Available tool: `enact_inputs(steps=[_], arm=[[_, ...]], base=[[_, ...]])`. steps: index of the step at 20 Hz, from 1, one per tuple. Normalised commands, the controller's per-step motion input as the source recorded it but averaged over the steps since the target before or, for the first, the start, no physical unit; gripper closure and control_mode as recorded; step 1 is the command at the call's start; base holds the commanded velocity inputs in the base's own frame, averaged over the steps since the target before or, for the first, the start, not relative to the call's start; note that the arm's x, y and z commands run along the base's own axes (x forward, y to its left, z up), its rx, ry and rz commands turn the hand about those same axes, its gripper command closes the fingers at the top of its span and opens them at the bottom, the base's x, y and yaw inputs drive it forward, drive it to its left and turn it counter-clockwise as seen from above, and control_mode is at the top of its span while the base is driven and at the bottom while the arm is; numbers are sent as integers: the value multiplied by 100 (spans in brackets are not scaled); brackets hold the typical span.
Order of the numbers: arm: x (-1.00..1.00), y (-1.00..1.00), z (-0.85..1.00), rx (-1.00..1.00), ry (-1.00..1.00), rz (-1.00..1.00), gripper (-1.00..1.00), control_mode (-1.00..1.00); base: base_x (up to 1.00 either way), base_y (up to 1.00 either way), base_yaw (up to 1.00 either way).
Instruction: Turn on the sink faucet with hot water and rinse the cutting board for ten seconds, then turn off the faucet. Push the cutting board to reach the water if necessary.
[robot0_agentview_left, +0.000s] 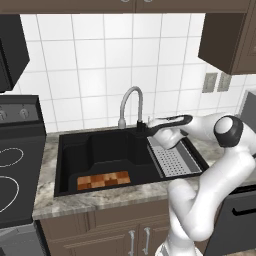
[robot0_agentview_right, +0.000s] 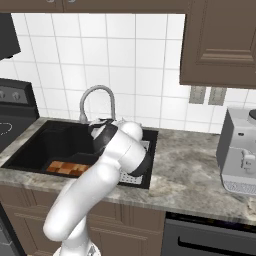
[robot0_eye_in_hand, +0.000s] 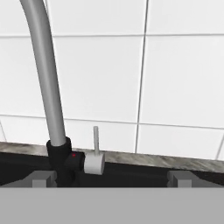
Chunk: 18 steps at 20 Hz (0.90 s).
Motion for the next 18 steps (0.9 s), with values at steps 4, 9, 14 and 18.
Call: enact_inputs(steps=[4, 9, 14, 18], arm=[[17, 0, 0, 0, 2, 0, -100, -100], [20, 0, 0, 0, 1, 0, -100, -100], [19, 0, 0, 0, 0, 0, -100, -100], [13, 2, 0, 0, 1, 0, -100, -100]], base=[[0, 0, 0], [0, 0, 0], [0, 0, 0], [0, 0, 0]])
